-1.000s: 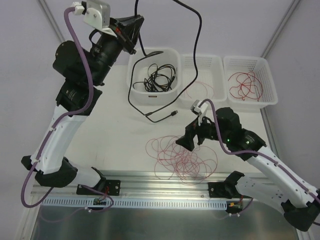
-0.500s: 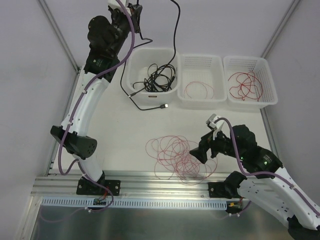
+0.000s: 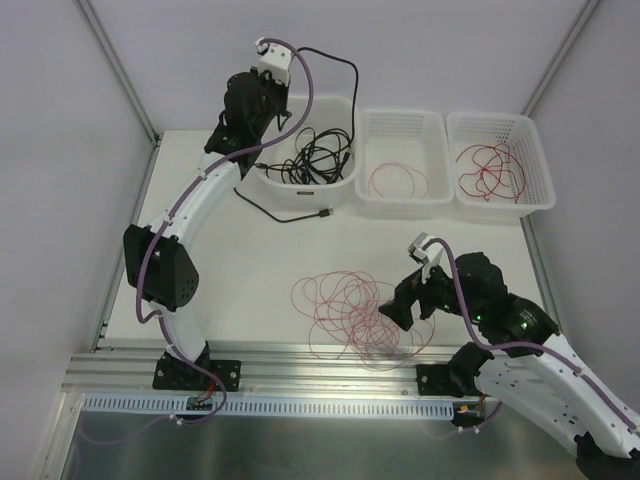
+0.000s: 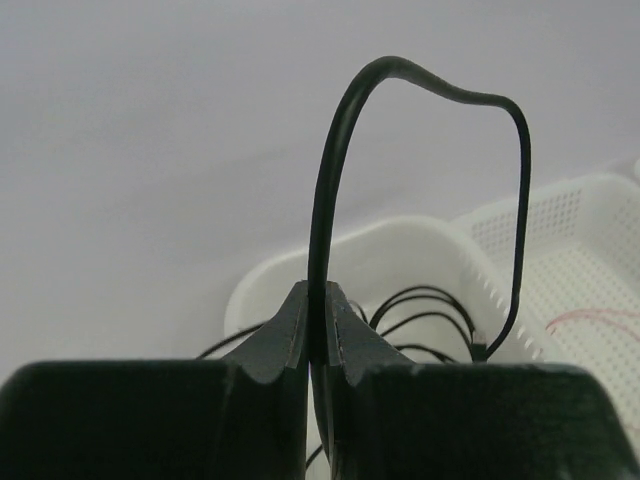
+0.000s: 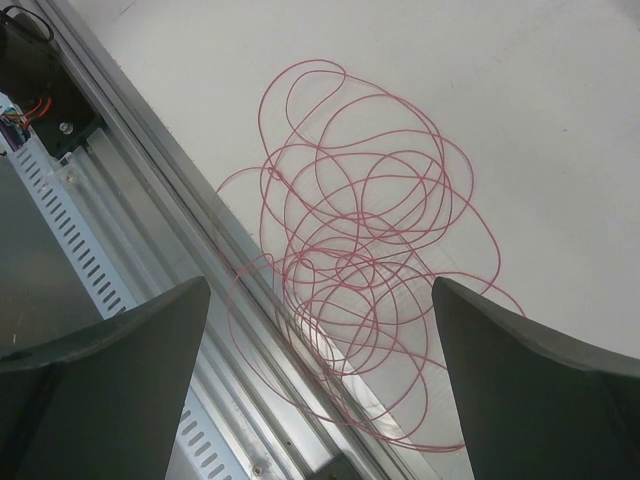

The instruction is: Untangle the cables

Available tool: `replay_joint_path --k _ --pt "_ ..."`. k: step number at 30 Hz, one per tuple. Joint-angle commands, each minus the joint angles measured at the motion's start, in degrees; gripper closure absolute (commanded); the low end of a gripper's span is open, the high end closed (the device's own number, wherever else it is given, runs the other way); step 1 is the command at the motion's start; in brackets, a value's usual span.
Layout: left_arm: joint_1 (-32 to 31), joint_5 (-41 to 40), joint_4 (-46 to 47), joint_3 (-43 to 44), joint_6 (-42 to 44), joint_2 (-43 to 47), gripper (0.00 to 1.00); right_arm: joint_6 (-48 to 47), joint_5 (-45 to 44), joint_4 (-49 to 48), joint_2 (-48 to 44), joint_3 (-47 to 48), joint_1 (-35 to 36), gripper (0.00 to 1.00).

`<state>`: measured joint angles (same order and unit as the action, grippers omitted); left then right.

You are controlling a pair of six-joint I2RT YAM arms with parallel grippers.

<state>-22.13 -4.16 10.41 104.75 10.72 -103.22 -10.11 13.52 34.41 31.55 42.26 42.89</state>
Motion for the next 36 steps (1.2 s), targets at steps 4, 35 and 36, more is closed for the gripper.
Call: replay_joint_path --k 4,35,36 --pt "0.42 -1.46 1.98 -8.06 2.47 -2.77 1.00 -0.18 -0.69 -0.93 -0.09 -0.42 0.17 0.02" --pt "0.42 -1.54 -15.25 -15.18 -20.64 7.49 0.06 0.79 -1.74 -0.05 0.79 -1.39 0.17 0.02" --pt "0.42 -2.42 -15.25 -15.88 -21.61 10.12 0.03 0.71 -1.83 0.13 0.71 -1.13 0.26 0.02"
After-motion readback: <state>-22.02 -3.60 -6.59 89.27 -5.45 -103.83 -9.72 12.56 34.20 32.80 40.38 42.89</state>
